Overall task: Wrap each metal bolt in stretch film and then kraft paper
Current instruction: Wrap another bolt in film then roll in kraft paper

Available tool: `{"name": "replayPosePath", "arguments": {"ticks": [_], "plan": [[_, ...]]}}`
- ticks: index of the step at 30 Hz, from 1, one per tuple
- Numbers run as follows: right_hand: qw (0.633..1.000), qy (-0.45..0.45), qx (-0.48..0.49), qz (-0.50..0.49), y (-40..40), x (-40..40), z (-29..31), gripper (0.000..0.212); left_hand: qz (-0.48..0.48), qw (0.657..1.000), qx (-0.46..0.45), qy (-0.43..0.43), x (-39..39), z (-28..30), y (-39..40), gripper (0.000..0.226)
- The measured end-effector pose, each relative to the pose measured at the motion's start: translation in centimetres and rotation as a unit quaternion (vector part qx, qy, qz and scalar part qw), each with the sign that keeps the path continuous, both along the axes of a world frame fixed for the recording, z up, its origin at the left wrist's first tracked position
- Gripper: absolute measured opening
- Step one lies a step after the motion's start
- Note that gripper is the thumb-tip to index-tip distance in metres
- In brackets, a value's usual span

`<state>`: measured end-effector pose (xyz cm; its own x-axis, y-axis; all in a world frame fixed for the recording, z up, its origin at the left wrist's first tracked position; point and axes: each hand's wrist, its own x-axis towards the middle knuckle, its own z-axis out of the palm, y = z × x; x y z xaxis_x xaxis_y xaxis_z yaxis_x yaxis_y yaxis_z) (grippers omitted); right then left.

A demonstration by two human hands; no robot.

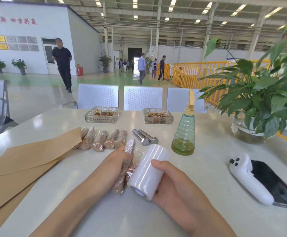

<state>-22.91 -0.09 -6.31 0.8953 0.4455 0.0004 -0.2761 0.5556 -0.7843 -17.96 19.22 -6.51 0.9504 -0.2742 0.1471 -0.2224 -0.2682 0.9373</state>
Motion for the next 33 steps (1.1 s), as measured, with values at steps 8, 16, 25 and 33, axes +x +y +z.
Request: {"name": "replayPosePath", "arguments": {"ticks": [8,16,25,33], "plan": [[1.0,-0.003,0.017,-0.017,-0.7,0.1,0.0,0.057,-0.072,0.993,-0.073,-0.054,-1.5,0.5,0.1,0.015],[1.0,0.003,0.031,-0.007,-0.3,0.2,-0.1,0.056,0.015,0.978,0.069,-0.197,-0.4,-0.5,-0.5,0.021],[0.997,0.012,0.064,-0.028,-0.5,0.1,0.2,0.051,-0.043,0.996,-0.05,-0.056,-0.8,0.2,-0.4,0.019],[0.999,-0.02,0.043,-0.026,-0.1,-0.3,0.9,0.05,-0.053,0.988,-0.106,-0.101,-0.5,-0.2,-0.6,0.017]]}}
